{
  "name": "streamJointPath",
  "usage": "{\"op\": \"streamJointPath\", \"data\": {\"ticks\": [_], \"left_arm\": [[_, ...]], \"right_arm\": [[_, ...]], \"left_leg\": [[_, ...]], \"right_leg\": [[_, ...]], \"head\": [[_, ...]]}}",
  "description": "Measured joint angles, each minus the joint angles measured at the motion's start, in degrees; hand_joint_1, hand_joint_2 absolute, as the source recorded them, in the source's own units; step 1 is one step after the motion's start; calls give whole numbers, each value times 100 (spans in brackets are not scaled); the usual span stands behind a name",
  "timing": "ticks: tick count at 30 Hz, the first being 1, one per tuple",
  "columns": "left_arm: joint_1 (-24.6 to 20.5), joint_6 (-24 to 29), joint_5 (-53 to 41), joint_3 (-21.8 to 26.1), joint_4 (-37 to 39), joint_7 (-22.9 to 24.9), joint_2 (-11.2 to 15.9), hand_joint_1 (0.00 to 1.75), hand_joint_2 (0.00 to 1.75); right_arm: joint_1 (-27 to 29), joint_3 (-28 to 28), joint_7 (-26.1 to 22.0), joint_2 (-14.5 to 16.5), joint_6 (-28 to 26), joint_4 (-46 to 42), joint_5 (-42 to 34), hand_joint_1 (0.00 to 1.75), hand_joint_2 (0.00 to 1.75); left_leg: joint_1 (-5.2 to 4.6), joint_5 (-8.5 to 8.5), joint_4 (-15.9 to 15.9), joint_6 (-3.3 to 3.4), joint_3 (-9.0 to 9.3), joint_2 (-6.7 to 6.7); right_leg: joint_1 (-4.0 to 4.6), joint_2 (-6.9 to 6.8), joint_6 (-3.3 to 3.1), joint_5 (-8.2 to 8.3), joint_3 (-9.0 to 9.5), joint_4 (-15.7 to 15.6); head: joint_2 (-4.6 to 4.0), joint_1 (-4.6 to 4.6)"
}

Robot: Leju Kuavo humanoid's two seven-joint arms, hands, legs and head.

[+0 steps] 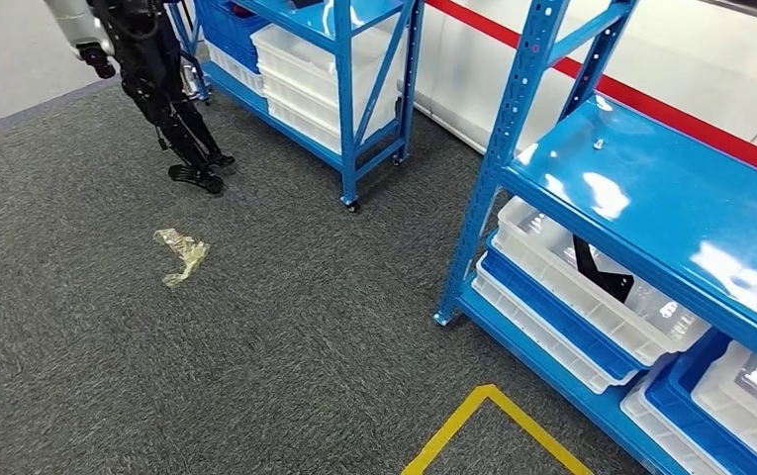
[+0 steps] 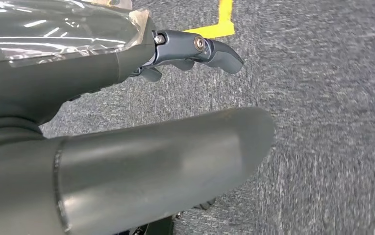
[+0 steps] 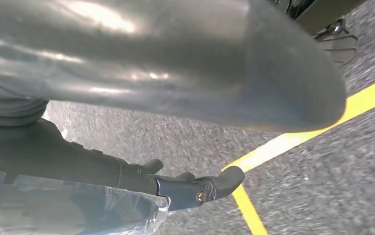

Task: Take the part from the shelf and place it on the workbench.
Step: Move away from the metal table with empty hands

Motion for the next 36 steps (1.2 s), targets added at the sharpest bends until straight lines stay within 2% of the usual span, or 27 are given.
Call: {"op": "streamJointPath", "data": {"ticks": [1, 3, 4, 6, 8, 10, 11, 12, 13, 14, 15, 17, 19, 21, 22, 23, 24, 25, 26, 27, 28, 29, 30, 32, 33, 34, 36], "left_arm": [[-3, 0, -3, 1, 0, 0, 3, 0, 0], [-9, -2, -5, 9, 0, 1, 9, 0, 0], [-18, -4, -5, 17, 0, 1, 13, 0, 0], [-46, -9, -4, 36, -1, 0, 10, 0, 0], [-63, -14, -6, 59, -1, -5, 8, 0, 0], [-52, -15, -9, 87, 1, -12, 8, 0, 0], [-41, -15, -10, 100, 3, -14, 6, 0, 0], [-32, -15, -9, 111, 4, -15, 7, 0, 0], [-25, -16, -10, 121, 4, -16, 9, 0, 0], [-23, -17, -10, 129, 4, -17, 10, 0, 0], [-23, -19, -12, 135, 3, -19, 11, 0, 0], [-24, -22, -13, 143, 3, -23, 17, 0, 0], [-31, -21, -14, 146, 4, -29, 21, 0, 0], [-44, -20, -14, 149, 3, -34, 16, 0, 0], [-51, -21, -14, 149, 2, -35, 13, 0, 0], [-54, -21, -14, 150, 2, -38, 13, 0, 0], [-54, -22, -15, 151, 2, -41, 12, 0, 0], [-51, -23, -17, 154, 2, -44, 14, 0, 0], [-45, -24, -20, 157, 2, -46, 16, 0, 0], [-41, -24, -22, 160, 2, -46, 15, 0, 0], [-39, -24, -22, 163, 2, -46, 14, 0, 0], [-40, -24, -22, 164, 2, -46, 12, 0, 0], [-42, -24, -22, 165, 2, -46, 9, 0, 0], [-44, -23, -26, 167, 2, -48, 5, 0, 0], [-46, -21, -32, 170, 2, -50, 6, 0, 0], [-50, -18, -39, 173, 2, -51, 8, 0, 0], [-65, -13, -50, 180, 2, -53, 8, 0, 0]], "right_arm": [[-8, 0, 5, -1, 0, -2, 9, 0, 0], [-33, 0, 12, 3, 0, -6, 23, 0, 0], [-40, 0, 17, 8, 0, -7, 31, 0, 0], [-37, 0, 37, 8, 1, -8, 40, 0, 0], [-44, 0, 55, 7, 4, -9, 48, 0, 0], [-69, 0, 58, 13, 26, -11, 55, 0, 0], [-80, 0, 56, 18, 42, -12, 56, 0, 0], [-84, 0, 55, 22, 58, -12, 56, 0, 0], [-84, 0, 54, 23, 71, -12, 56, 0, 0], [-83, 0, 54, 22, 79, -12, 56, 0, 0], [-84, 0, 53, 22, 85, -12, 57, 0, 0], [-97, 0, 50, 28, 89, -14, 59, 0, 0], [-113, 0, 46, 34, 90, -17, 61, 0, 0], [-111, 0, 45, 32, 90, -19, 61, 0, 0], [-105, 0, 45, 28, 90, -19, 61, 0, 0], [-104, 0, 45, 26, 90, -19, 61, 0, 0], [-110, 0, 46, 24, 90, -20, 66, 0, 0], [-118, 0, 46, 24, 90, -20, 71, 0, 0], [-126, 0, 47, 25, 90, -21, 76, 0, 0], [-126, 0, 48, 25, 90, -21, 80, 0, 0], [-120, 0, 48, 24, 90, -21, 80, 0, 0], [-112, 0, 49, 20, 90, -21, 81, 0, 0], [-108, 0, 50, 15, 90, -21, 85, 0, 0], [-122, 0, 52, 11, 92, -21, 96, 0, 0], [-133, 0, 52, 13, 94, -23, 103, 0, 0], [-143, 0, 53, 16, 97, -25, 108, 0, 0], [-146, 0, 57, 18, 101, -27, 121, 0, 0]], "left_leg": [[-13, -17, 7, -25, 11, 60], [-46, -59, 22, -90, 44, 166], [-60, -74, 21, -119, 66, 216], [-36, -100, 15, -181, 112, 273], [1, -273, 211, -246, 51, 56], [16, -645, 851, -273, -238, -262], [17, -816, 1247, -272, -434, -336], [17, -901, 1548, -269, -597, -369], [17, -868, 1661, -259, -676, -385], [17, -721, 1542, -245, -646, -396], [20, -499, 1225, -227, -513, -431], [34, -135, 459, -191, -174, -654], [24, -39, 105, -170, -24, -797], [1, -16, 61, -123, -18, -694], [-1, 11, 26, -80, -10, -631], [6, 40, -11, -36, -3, -559], [13, 62, -44, 0, 1, -476], [2, 69, -53, 21, 0, -393], [-6, 69, -53, 32, -8, -308], [-14, 67, -52, 34, -14, -221], [-17, 64, -51, 32, -16, -141], [-14, 60, -49, 27, -14, -69], [-10, 53, -48, 17, -7, -2], [-27, 21, -37, -35, 22, 114], [-44, 2, -31, -70, 44, 166], [-58, -15, -29, -105, 67, 218], [-47, -41, -37, -173, 110, 306]], "right_leg": [[-2, -140, 26, 140, 236, -433], [15, -328, -13, 315, 539, -967], [32, -344, -58, 340, 571, -1030], [22, -214, -145, 360, 565, -1036], [-20, -95, -233, 383, 573, -1050], [-27, 31, -300, 400, 577, -1053], [-15, 100, -320, 406, 572, -1051], [-4, 175, -325, 408, 569, -1049], [3, 254, -329, 411, 571, -1048], [8, 331, -328, 411, 578, -1047], [8, 409, -326, 412, 588, -1046], [22, 547, -309, 415, 594, -1039], [33, 659, -253, 436, 557, -1039], [28, 760, -171, 469, 502, -1061], [28, 730, -142, 460, 465, -1039], [41, 625, -133, 395, 392, -931], [57, 477, -141, 268, 263, -691], [58, 306, -163, 95, 88, -335], [60, 199, -178, -81, -106, 70], [52, 148, -169, -200, -260, 405], [39, 121, -137, -230, -314, 545], [25, 92, -86, -168, -243, 441], [8, 38, -28, -36, -56, 111], [-1, -231, 25, 243, 410, -733], [7, -326, 6, 327, 550, -990], [21, -384, -33, 364, 605, -1097], [18, -260, -123, 386, 585, -1092]], "head": [[0, 2], [0, -11], [0, -19], [-1, -32], [-1, -38], [0, -47], [0, -49], [0, -49], [-1, -49], [-1, -49], [-2, -49], [-2, -46], [-1, -44], [-1, -43], [-1, -43], [-1, -32], [0, -20], [0, -11], [0, 0], [0, -1], [0, -1], [0, 0], [0, 0], [-1, 0], [-1, -7], [-1, -12], [-2, -21]]}}
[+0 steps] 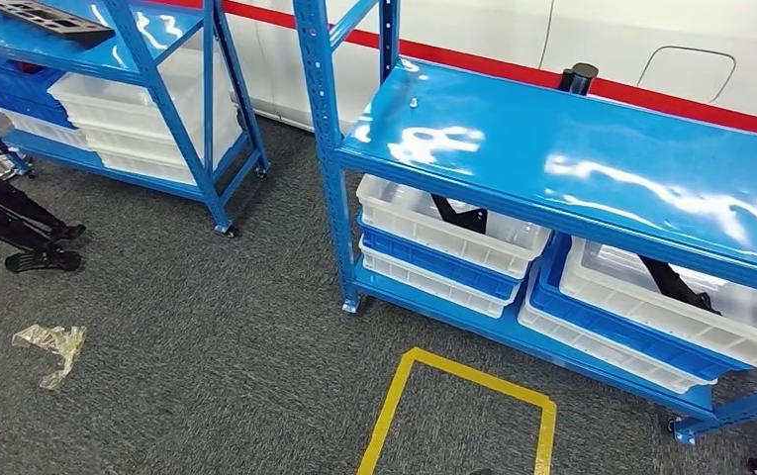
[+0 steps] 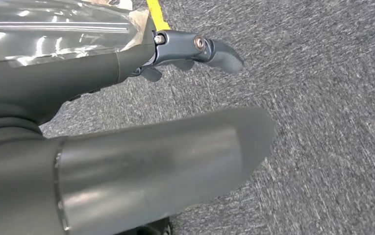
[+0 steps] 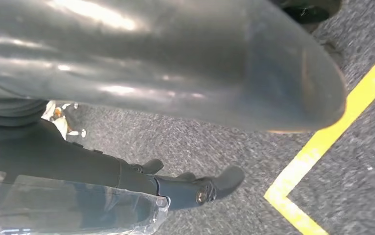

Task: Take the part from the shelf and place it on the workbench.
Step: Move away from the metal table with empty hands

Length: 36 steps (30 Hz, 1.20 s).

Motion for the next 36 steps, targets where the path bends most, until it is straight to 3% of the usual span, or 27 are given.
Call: {"op": "streamJointPath", "data": {"ticks": [2, 4, 6, 7, 8, 9, 11, 13, 15, 16, 17, 18, 20, 22, 23, 24, 26, 28, 29, 31, 33, 35, 36], "left_arm": [[-9, 2, -5, 8, 0, -4, 2, 0, 0], [2, 4, -9, 27, 1, -12, 3, 0, 0], [24, 8, -9, 51, 3, -19, 1, 0, 0], [31, 10, -9, 61, 4, -20, 1, 0, 0], [35, 11, -10, 65, 4, -22, 3, 0, 0], [36, 12, -10, 67, 4, -25, 4, 0, 0], [35, 14, -10, 70, 3, -28, 7, 0, 0], [32, 17, -10, 75, 3, -31, 8, 0, 0], [23, 21, -7, 84, 3, -32, 5, 0, 0], [15, 22, -3, 91, 3, -32, 2, 0, 0], [9, 27, 2, 97, 3, -32, -2, 0, 0], [7, 34, 11, 107, 3, -33, -4, 0, 0], [18, 48, 36, 132, 3, -40, -4, 0, 0], [25, 55, 51, 166, 3, -54, -7, 0, 0], [24, 56, 51, 182, 3, -62, -11, 0, 0], [21, 57, 51, 195, 3, -70, -18, 0, 0], [18, 58, 51, 210, 3, -80, -31, 0, 0], [17, 60, 51, 215, 3, -85, -37, 0, 0], [13, 61, 51, 218, 3, -87, -37, 0, 0], [-4, 62, 52, 221, 2, -90, -40, 0, 0], [-13, 62, 52, 223, 2, -95, -41, 0, 0], [0, 63, 51, 230, 2, -97, -40, 0, 0], [10, 63, 51, 234, 3, -98, -42, 0, 0]], "right_arm": [[2, -1, 6, -4, 3, -1, 15, 0, 0], [-10, -2, 8, -3, 13, -2, 34, 0, 0], [-19, -2, 8, 2, 28, -2, 55, 0, 0], [-16, -2, 9, 1, 35, -2, 62, 0, 0], [-13, -2, 11, -2, 42, -2, 66, 0, 0], [-12, -2, 14, -3, 49, -2, 68, 0, 0], [-21, -2, 16, -2, 59, -2, 71, 0, 0], [-37, -1, 20, 1, 68, -3, 79, 0, 0], [-36, 0, 28, 0, 76, -4, 96, 0, 0], [-29, 0, 34, -2, 80, -4, 109, 0, 0], [-25, 0, 43, -4, 84, -4, 121, 0, 0], [-31, 0, 51, -4, 89, -4, 134, 0, 0], [-61, 0, 62, -2, 97, -4, 154, 0, 0], [-76, 0, 78, 1, 104, -4, 170, 0, 0], [-72, 0, 89, -1, 105, -4, 174, 0, 0], [-68, 0, 97, -4, 105, -4, 176, 0, 0], [-77, 0, 103, -13, 105, -5, 179, 0, 0], [-99, 0, 103, -12, 105, -7, 180, 0, 0], [-105, 0, 103, -10, 105, -8, 180, 0, 0], [-103, 0, 103, -10, 105, -9, 180, 0, 0], [-102, 0, 103, -14, 105, -9, 180, 0, 0], [-112, 0, 103, -8, 105, -9, 180, 0, 0], [-115, 0, 103, -4, 105, -9, 180, 0, 0]], "left_leg": [[41, -150, 155, -71, -39, -193], [66, -516, 735, -114, -290, -540], [70, -838, 1463, -126, -645, -675], [72, -863, 1656, -128, -754, -691], [77, -773, 1644, -124, -769, -699], [85, -592, 1433, -116, -689, -713], [112, -173, 646, -96, -345, -898], [117, -13, 156, -74, -143, -1072], [85, -11, 91, -13, -130, -1017], [81, 13, 68, 39, -117, -950], [81, 42, 41, 92, -101, -884], [86, 67, 13, 135, -90, -812], [73, 83, -3, 176, -92, -652], [57, 79, -1, 182, -104, -490], [55, 76, 0, 181, -104, -421], [55, 70, 1, 176, -99, -356], [45, 47, 5, 147, -74, -236], [11, 11, 12, 91, -41, -134], [-5, -1, 13, 63, -25, -89], [5, -21, 10, 8, 4, -23], [39, -179, 183, -57, -52, -230], [58, -561, 818, -97, -334, -562], [60, -748, 1222, -103, -528, -644]], "right_leg": [[-46, 133, -84, 29, 6, -18], [-71, 258, -154, 60, 6, -24], [-59, 390, -181, 70, -7, -21], [-53, 462, -182, 70, -8, -18], [-50, 540, -181, 71, -4, -15], [-52, 619, -179, 71, 3, -10], [-44, 772, -166, 69, 5, 11], [-21, 894, -117, 70, -23, 27], [-28, 1003, -22, 97, -73, 0], [-37, 995, 18, 104, -100, 2], [-35, 896, 39, 68, -151, 66], [-28, 749, 36, -31, -248, 238], [-17, 446, -3, -387, -596, 962], [-20, 378, 12, -641, -913, 1644], [-20, 367, 47, -634, -918, 1689], [-20, 339, 94, -540, -796, 1483], [-16, 135, 156, -240, -328, 625], [14, -47, 119, -35, -18, 54], [31, -60, 78, -2, 8, -1], [18, 60, -1, 26, -18, 2], [-34, 181, -89, 54, -26, -16], [-56, 308, -157, 80, -25, -22], [-50, 373, -178, 87, -34, -21]], "head": [[1, -4], [2, -12], [1, -14], [1, -13], [0, -13], [0, -13], [1, -12], [2, -8], [2, -5], [2, -5], [2, -2], [2, 6], [2, 22], [1, 26], [1, 26], [1, 26], [1, 26], [1, 22], [1, 19], [1, 14], [2, 6], [1, -3], [1, -5]]}}
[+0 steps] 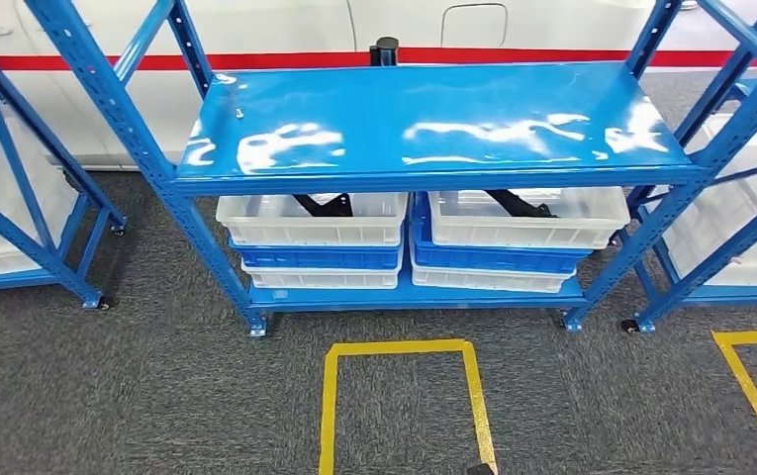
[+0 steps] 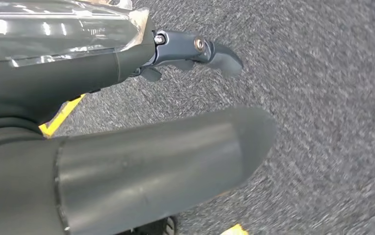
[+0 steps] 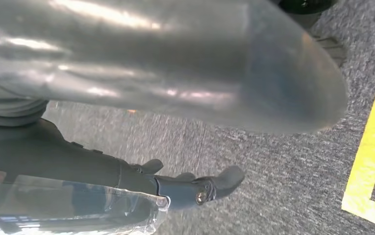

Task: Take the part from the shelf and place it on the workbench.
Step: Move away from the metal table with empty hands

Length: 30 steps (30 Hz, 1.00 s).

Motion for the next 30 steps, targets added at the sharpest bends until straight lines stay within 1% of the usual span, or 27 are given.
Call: {"op": "streamJointPath", "data": {"ticks": [1, 2, 3, 4, 6, 7, 8, 10, 11, 12, 13, 14, 15, 16, 17, 18, 19, 20, 21, 22, 23, 24, 25, 26, 27, 28, 30], "left_arm": [[8, -1, -2, 3, 0, 0, 0, 0, 0], [14, -4, -4, 4, 0, -1, 1, 0, 0], [17, -11, -10, 4, 0, -2, 3, 0, 0], [18, -23, -19, 4, 0, -4, 5, 0, 0], [17, -51, -44, 2, 0, -6, 14, 0, 0], [15, -61, -55, 1, 0, -7, 17, 0, 0], [11, -66, -64, 1, 0, -7, 20, 0, 0], [1, -67, -85, 0, 0, -5, 19, 0, 0], [-4, -67, -96, 0, -1, -5, 17, 0, 0], [-5, -66, -107, 1, -1, -4, 17, 0, 0], [-3, -65, -114, 1, -2, -4, 20, 0, 0], [2, -63, -116, 1, -2, -4, 24, 0, 0], [8, -62, -117, 4, -1, -4, 28, 0, 0], [12, -61, -117, 8, -1, -4, 30, 0, 0], [13, -60, -117, 13, 0, -4, 28, 0, 0], [12, -60, -116, 19, 0, -4, 26, 0, 0], [10, -59, -114, 26, 0, -4, 20, 0, 0], [7, -58, -111, 34, 0, -5, 13, 0, 0], [5, -57, -108, 46, 0, -6, 7, 0, 0], [5, -55, -104, 58, 0, -8, 3, 0, 0], [3, -52, -102, 72, 0, -10, 1, 0, 0], [-3, -50, -101, 85, -1, -13, -2, 0, 0], [-13, -48, -93, 96, -1, -19, -5, 0, 0], [-25, -49, -75, 108, -3, -31, -6, 0, 0], [-41, -50, -51, 122, -5, -40, -4, 0, 0], [-54, -49, -27, 138, -6, -36, -1, 0, 0], [-84, -36, -5, 161, -8, 8, 15, 0, 0]], "right_arm": [[4, 0, 0, 3, 0, 0, 0, 0, 0], [12, 0, 0, 2, 0, 0, -1, 0, 0], [21, 0, -1, 0, 0, 0, -3, 0, 0], [28, 0, -3, -1, 0, 0, -5, 0, 0], [27, 0, -15, 5, -2, -1, -11, 0, 0], [25, 0, -24, 8, -5, -1, -14, 0, 0], [27, 0, -32, 9, -10, -2, -15, 0, 0], [47, 0, -43, 8, -17, -2, -15, 0, 0], [61, 0, -45, 5, -19, -1, -14, 0, 0], [69, 0, -46, 4, -20, -1, -11, 0, 0], [67, 0, -46, 4, -21, -1, -7, 0, 0], [59, 0, -47, 4, -21, -2, -2, 0, 0], [50, 0, -48, 7, -21, -2, 7, 0, 0], [48, 0, -48, 7, -21, -2, 18, 0, 0], [54, 0, -47, 5, -20, -2, 34, 0, 0], [62, 0, -46, 3, -19, -2, 52, 0, 0], [67, 0, -45, -2, -17, -2, 71, 0, 0], [64, 0, -43, -7, -16, -2, 90, 0, 0], [52, 0, -39, -9, -11, -2, 107, 0, 0], [39, 0, -34, -10, -8, -3, 123, 0, 0], [29, 0, -30, -9, -4, -3, 134, 0, 0], [26, 0, -22, -8, -1, -4, 144, 0, 0], [28, 0, -16, -10, 1, -4, 153, 0, 0], [31, 0, -7, -10, 3, -4, 168, 0, 0], [30, 0, 6, -11, 8, -5, 189, 0, 0], [21, 0, 19, -12, 13, -5, 212, 0, 0], [-5, 0, 47, -4, 24, -7, 250, 0, 0]], "left_leg": [[0, -105, 320, -2, -164, -32], [0, -96, 459, 1, -248, -42], [2, 41, 352, 10, -214, -52], [9, 257, 48, 22, -82, -89], [37, 627, -732, 48, 271, -333], [44, 702, -974, 58, 378, -435], [38, 713, -1087, 73, 424, -498], [7, 731, -1123, 136, 433, -401], [2, 760, -1152, 184, 442, -334], [5, 788, -1183, 232, 449, -258], [12, 811, -1212, 268, 453, -174], [6, 819, -1222, 288, 447, -87], [0, 820, -1221, 299, 437, 2], [-6, 819, -1220, 300, 429, 88], [-9, 817, -1219, 300, 424, 171], [-8, 815, -1218, 297, 424, 247], [-7, 810, -1216, 290, 429, 315], [-6, 802, -1214, 277, 441, 382], [-24, 785, -1210, 251, 455, 442], [-41, 767, -1206, 220, 472, 499], [-60, 750, -1203, 189, 491, 552], [-74, 739, -1204, 161, 510, 602], [-70, 731, -1209, 135, 529, 654], [-53, 706, -1195, 104, 541, 656], [-35, 630, -1117, 74, 522, 568], [-17, 490, -933, 46, 452, 422], [1, 91, -225, 14, 137, 79]], "right_leg": [[7, 72, -5, 3, -6, 2], [13, 144, -8, 7, -8, 7], [15, 221, -7, 7, -7, 14], [15, 301, -5, 8, -4, 25], [33, 449, 13, 8, -15, 59], [44, 507, 35, 13, -33, 70], [51, 563, 70, 22, -56, 71], [43, 670, 167, 63, -111, 40], [38, 622, 204, 62, -147, 56], [45, 495, 216, 9, -214, 148], [57, 328, 208, -111, -332, 363], [58, 150, 186, -282, -489, 695], [62, 55, 172, -469, -679, 1099], [59, 20, 178, -610, -842, 1462], [54, 5, 204, -671, -918, 1662], [47, -13, 245, -643, -879, 1638], [40, -54, 293, -538, -717, 1373], [35, -153, 335, -395, -464, 938], [45, -289, 348, -261, -226, 529], [58, -391, 327, -158, -51, 223], [72, -457, 292, -101, 40, 60], [89, -447, 250, -82, 40, 37], [85, -379, 206, -71, 26, 34], [59, -315, 169, -62, 22, 27], [31, -250, 122, -48, 21, 19], [3, -188, 70, -32, 27, 9], [-11, -63, 7, -10, 19, 6]], "head": [[0, 0], [0, -1], [1, 0], [1, 0], [1, 1], [1, 3], [1, 4], [-1, 7], [-1, 7], [-1, 15], [0, 25], [1, 33], [1, 42], [1, 41], [1, 40], [0, 41], [-1, 41], [-1, 42], [-1, 40], [0, 38], [0, 35], [0, 32], [0, 31], [0, 29], [0, 27], [1, 21], [1, 11]]}}
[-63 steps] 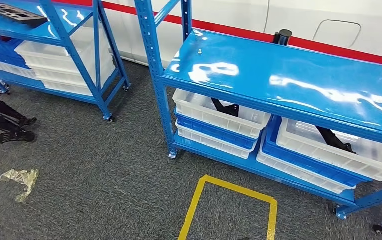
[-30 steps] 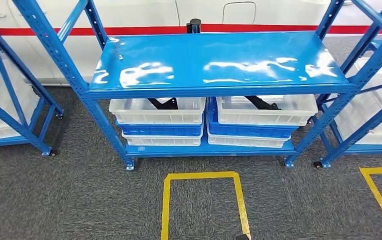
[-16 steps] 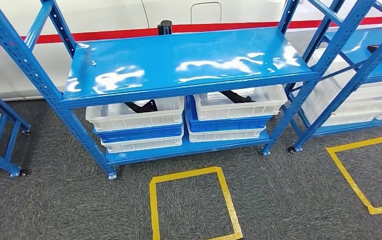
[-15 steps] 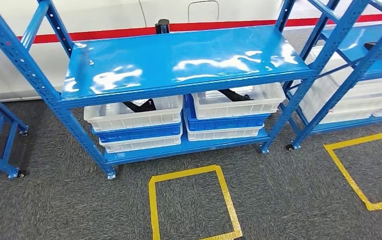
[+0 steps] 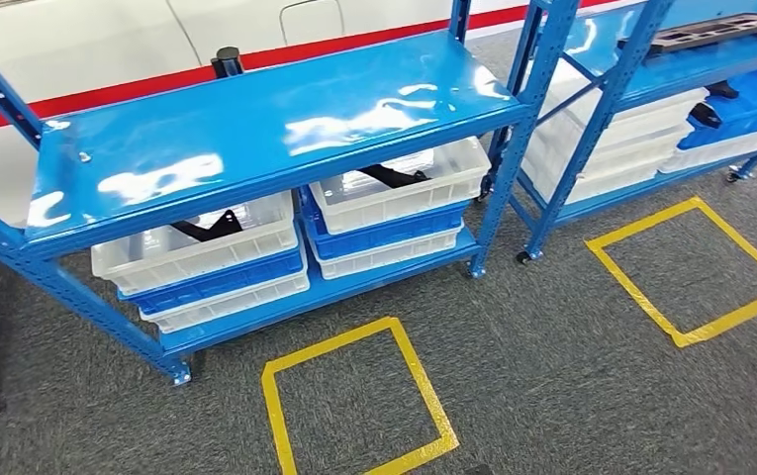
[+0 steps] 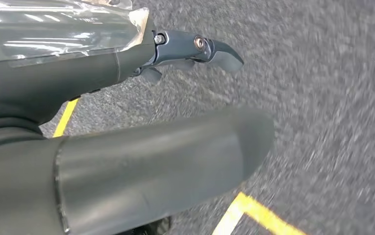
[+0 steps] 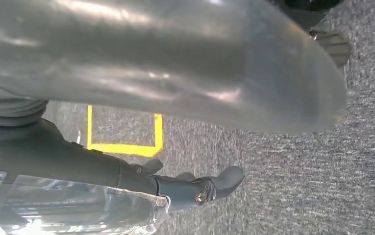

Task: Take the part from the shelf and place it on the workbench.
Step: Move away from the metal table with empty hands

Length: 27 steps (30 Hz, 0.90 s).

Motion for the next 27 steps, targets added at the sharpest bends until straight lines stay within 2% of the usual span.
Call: {"op": "streamJointPath", "data": {"ticks": [1, 2, 3, 4, 5, 6, 7, 8, 9, 11, 12, 13, 15, 17, 18, 19, 20, 21, 22, 23, 24, 25, 26, 27], "left_arm": [[-13, 9, -2, 4, 0, 29, 11, 0, 0], [-26, 18, -7, 5, -2, 47, 24, 0, 0], [-36, 25, -15, 5, -5, 56, 38, 0, 0], [-44, 28, -30, 5, -11, 60, 48, 0, 0], [-53, 31, -46, 5, -19, 61, 56, 0, 0], [-61, 32, -65, 5, -26, 62, 62, 0, 0], [-70, 33, -85, 4, -31, 63, 66, 0, 0], [-83, 34, -98, 3, -33, 65, 69, 0, 0], [-97, 37, -108, 2, -33, 69, 70, 0, 0], [-132, 40, -113, 2, -36, 78, 63, 0, 0], [-147, 43, -113, 3, -40, 81, 60, 0, 0], [-158, 44, -113, 3, -44, 83, 60, 0, 0], [-165, 46, -113, 3, -49, 86, 63, 0, 0], [-164, 46, -113, 3, -49, 89, 66, 0, 0], [-165, 48, -112, 3, -49, 91, 67, 0, 0], [-167, 50, -110, 3, -49, 92, 65, 0, 0], [-168, 53, -107, 3, -49, 94, 61, 0, 0], [-171, 56, -103, 3, -49, 96, 58, 0, 0], [-173, 61, -98, 3, -50, 97, 56, 0, 0], [-176, 65, -95, 3, -50, 97, 56, 0, 0], [-183, 69, -85, 4, -51, 96, 57, 0, 0], [-191, 74, -73, 5, -51, 91, 55, 0, 0], [-201, 77, -59, 8, -51, 83, 51, 0, 0], [-210, 78, -44, 11, -52, 72, 48, 0, 0]], "right_arm": [[-9, 0, 9, 4, 2, 0, 8, 0, 0], [-10, 0, 17, 9, 2, 0, 10, 0, 0], [-7, 0, 21, 9, -1, 0, 7, 0, 0], [-3, 0, 22, 8, -7, 0, 1, 0, 0], [0, 0, 17, 9, -13, 0, -8, 0, 0], [-1, -1, 7, 11, -19, 0, -17, 0, 0], [-5, -1, -6, 13, -22, -1, -25, 0, 0], [-7, -2, -19, 15, -25, -1, -31, 0, 0], [-3, -2, -27, 15, -28, -2, -33, 0, 0], [23, -2, -33, 9, -35, -2, -31, 0, 0], [34, -2, -33, 6, -38, -2, -26, 0, 0], [37, -2, -34, 4, -40, -3, -21, 0, 0], [21, -2, -36, 5, -41, -4, -12, 0, 0], [21, -2, -37, 5, -41, -4, -7, 0, 0], [31, -2, -36, 4, -41, -4, -4, 0, 0], [40, -2, -36, 2, -42, -4, 0, 0, 0], [44, -2, -36, -2, -43, -4, 6, 0, 0], [40, -2, -36, -4, -44, -5, 14, 0, 0], [32, -2, -35, -4, -45, -7, 20, 0, 0], [24, -2, -34, -1, -46, -9, 28, 0, 0], [18, -2, -31, 3, -46, -10, 37, 0, 0], [16, -2, -24, 4, -47, -10, 45, 0, 0], [16, -2, -17, 3, -48, -10, 52, 0, 0], [16, -2, -10, 2, -48, -10, 56, 0, 0]], "left_leg": [[1, -154, 379, -8, -185, -80], [2, -209, 629, -14, -319, -113], [4, -135, 659, -12, -354, -126], [11, 42, 464, -5, -281, -143], [24, 277, 100, 3, -123, -201], [41, 462, -293, 13, 53, -331], [56, 576, -605, 19, 189, -452], [59, 622, -791, 28, 266, -544], [47, 612, -856, 45, 288, -581], [28, 650, -898, 121, 292, -455], [29, 678, -929, 171, 300, -387], [34, 705, -962, 217, 306, -307], [19, 723, -991, 268, 303, -140], [-3, 719, -988, 277, 291, 34], [-8, 717, -987, 276, 289, 112], [-9, 714, -986, 271, 292, 182], [-8, 707, -986, 262, 300, 247], [-13, 697, -984, 246, 314, 306], [-29, 680, -983, 219, 328, 360], [-45, 664, -982, 189, 346, 407], [-61, 650, -982, 161, 365, 451], [-68, 637, -988, 131, 384, 501], [-54, 621, -984, 96, 399, 513], [-38, 564, -932, 62, 389, 435]], "right_leg": [[8, 68, -13, 5, -7, 1], [15, 143, -17, 8, -10, 3], [19, 222, -21, 11, -10, 9], [20, 304, -19, 11, -7, 18], [19, 386, -17, 10, -4, 30], [28, 461, -9, 10, -8, 46], [42, 530, 11, 9, -23, 63], [51, 589, 44, 17, -47, 70], [52, 646, 86, 31, -73, 67], [37, 730, 179, 69, -140, 42], [45, 661, 201, 48, -186, 85], [61, 530, 206, -26, -277, 225], [81, 199, 170, -326, -592, 866], [75, 80, 173, -583, -922, 1572], [70, 61, 201, -603, -958, 1683], [65, 38, 242, -531, -865, 1539], [60, -13, 284, -395, -655, 1169], [60, -133, 304, -254, -402, 711], [74, -256, 301, -136, -187, 334], [89, -342, 273, -63, -48, 91], [106, -386, 235, -38, 0, 4], [120, -341, 199, -25, -13, 10], [89, -270, 158, -15, -19, 8], [62, -207, 120, -1, -23, -1]], "head": [[0, -2], [0, -2], [0, -2], [0, -2], [0, -2], [0, -1], [0, 2], [0, 5], [0, 6], [0, 6], [-1, 10], [-1, 23], [-1, 46], [-2, 51], [-1, 51], [-2, 52], [-1, 52], [-1, 53], [-1, 52], [0, 47], [0, 42], [0, 37], [0, 32], [0, 31]]}}
